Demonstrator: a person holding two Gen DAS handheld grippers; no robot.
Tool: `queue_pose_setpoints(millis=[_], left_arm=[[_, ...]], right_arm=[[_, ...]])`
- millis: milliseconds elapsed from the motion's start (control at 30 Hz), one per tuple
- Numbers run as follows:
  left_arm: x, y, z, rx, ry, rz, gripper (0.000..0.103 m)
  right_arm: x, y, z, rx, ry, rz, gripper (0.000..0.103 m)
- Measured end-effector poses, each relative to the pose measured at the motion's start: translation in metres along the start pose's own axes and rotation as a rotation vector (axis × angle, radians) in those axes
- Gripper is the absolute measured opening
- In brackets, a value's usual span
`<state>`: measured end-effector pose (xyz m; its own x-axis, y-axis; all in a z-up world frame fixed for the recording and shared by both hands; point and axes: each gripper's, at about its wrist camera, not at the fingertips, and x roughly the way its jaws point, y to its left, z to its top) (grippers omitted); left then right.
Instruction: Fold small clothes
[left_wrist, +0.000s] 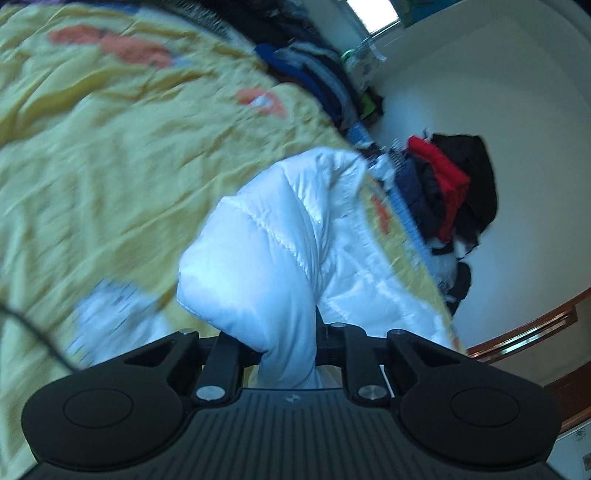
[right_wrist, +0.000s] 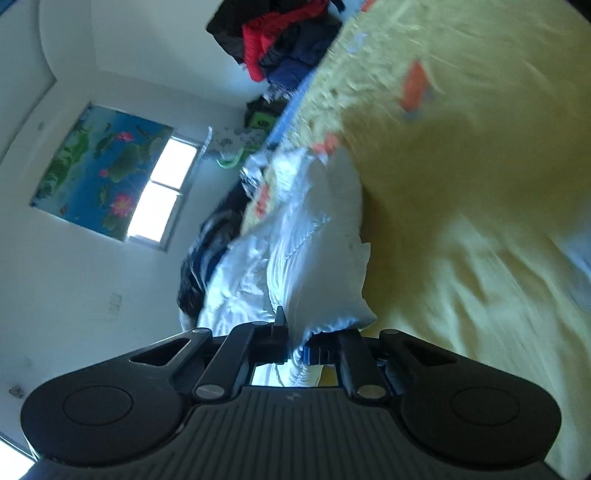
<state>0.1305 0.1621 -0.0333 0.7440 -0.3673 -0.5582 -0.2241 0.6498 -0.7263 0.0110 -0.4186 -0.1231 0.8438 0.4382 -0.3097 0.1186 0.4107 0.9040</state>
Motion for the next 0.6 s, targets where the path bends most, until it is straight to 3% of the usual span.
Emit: queue_pose_setpoints(millis=[100,133,167,233,300,467,533,600], left_arm=[[0.010,0.014,-0.008,-0.021,0.020,0.017,0.017],[0.014,0.015,-0.007,-0.017,0.019,0.021,0.023],[0.018,0.015,-0.006,-0.011,0.018,0.027,0.026],[0.017,0.013,-0.004,-0.018,0.013,0.068,0.045],[0.005,0.009,-0.005,0.002,-0.011,0.062,0.047],[-0.039,-0.015,-0.030,0.219,-0.141,0.095,0.047],[-0.042,-0.034,-0.046,0.337,-0.164,0.097,0.048],[-0.038,-0.058,-0.063,0.452,-0.190,0.085,0.051]], right_arm=[[0.003,-0.021,-0.009,0.074,0.015,-0.016,0.013],[0.006,-0.025,-0.011,0.092,0.016,-0.017,0.014],[0.009,-0.026,-0.010,0.094,0.016,-0.026,0.021],[0.009,-0.023,-0.009,0.082,0.011,-0.055,0.030],[-0.002,-0.017,-0.004,0.056,-0.029,-0.076,0.041],[-0.043,0.005,0.014,-0.056,-0.297,-0.126,0.045],[-0.033,0.027,0.026,-0.107,-0.288,-0.068,0.046],[-0.003,0.062,0.033,-0.198,-0.188,0.020,0.053]])
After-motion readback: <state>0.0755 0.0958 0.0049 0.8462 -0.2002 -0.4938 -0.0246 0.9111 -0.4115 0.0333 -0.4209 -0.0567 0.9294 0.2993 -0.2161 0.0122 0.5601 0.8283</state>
